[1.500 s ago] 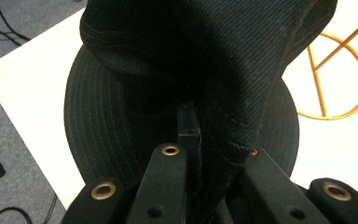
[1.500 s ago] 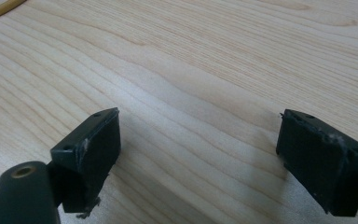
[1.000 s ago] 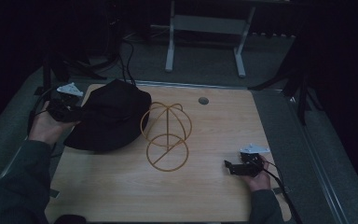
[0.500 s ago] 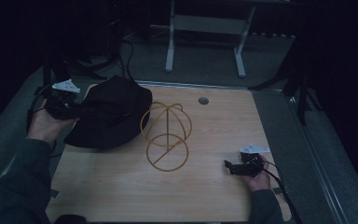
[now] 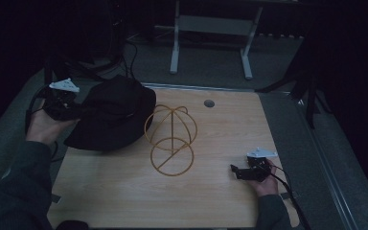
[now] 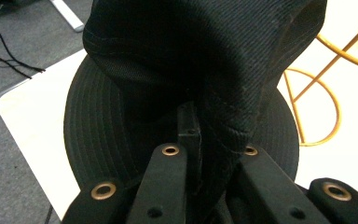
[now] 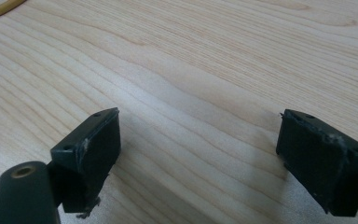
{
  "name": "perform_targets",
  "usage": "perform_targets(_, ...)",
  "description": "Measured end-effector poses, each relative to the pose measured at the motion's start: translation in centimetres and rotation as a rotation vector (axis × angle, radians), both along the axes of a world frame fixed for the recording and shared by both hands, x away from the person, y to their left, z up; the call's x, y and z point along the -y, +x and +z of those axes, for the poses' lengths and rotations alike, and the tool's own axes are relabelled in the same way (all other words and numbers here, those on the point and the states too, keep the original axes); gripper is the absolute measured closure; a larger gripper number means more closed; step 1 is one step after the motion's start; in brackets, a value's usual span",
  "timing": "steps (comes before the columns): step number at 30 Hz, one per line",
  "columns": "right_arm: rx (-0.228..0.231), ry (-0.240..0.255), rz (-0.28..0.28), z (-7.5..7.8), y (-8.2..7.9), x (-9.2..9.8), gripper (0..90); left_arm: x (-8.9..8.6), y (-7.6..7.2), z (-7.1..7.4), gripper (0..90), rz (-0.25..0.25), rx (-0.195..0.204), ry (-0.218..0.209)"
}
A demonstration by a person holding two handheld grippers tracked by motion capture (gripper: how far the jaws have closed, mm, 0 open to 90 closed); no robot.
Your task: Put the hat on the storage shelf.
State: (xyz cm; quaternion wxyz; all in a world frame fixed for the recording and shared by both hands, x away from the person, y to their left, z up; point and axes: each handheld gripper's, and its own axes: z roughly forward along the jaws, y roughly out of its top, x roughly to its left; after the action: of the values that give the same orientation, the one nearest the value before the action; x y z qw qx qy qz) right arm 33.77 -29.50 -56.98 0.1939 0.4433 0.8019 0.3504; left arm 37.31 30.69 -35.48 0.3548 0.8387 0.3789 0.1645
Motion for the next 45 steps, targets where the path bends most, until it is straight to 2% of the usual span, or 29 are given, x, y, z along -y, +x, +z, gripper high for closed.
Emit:
perform_targets(21,0.000,0.000,0.000,0.0,0.0,0.0,13.5,-0.5,-0.2,1.5,87.9,-0.030,0.026,-0.053)
perform_targets(45,0.000,0.000,0.000,0.0,0.0,0.0,13.5,-1.0,0.1,2.5,88.0,-0.013,0.051,-0.129)
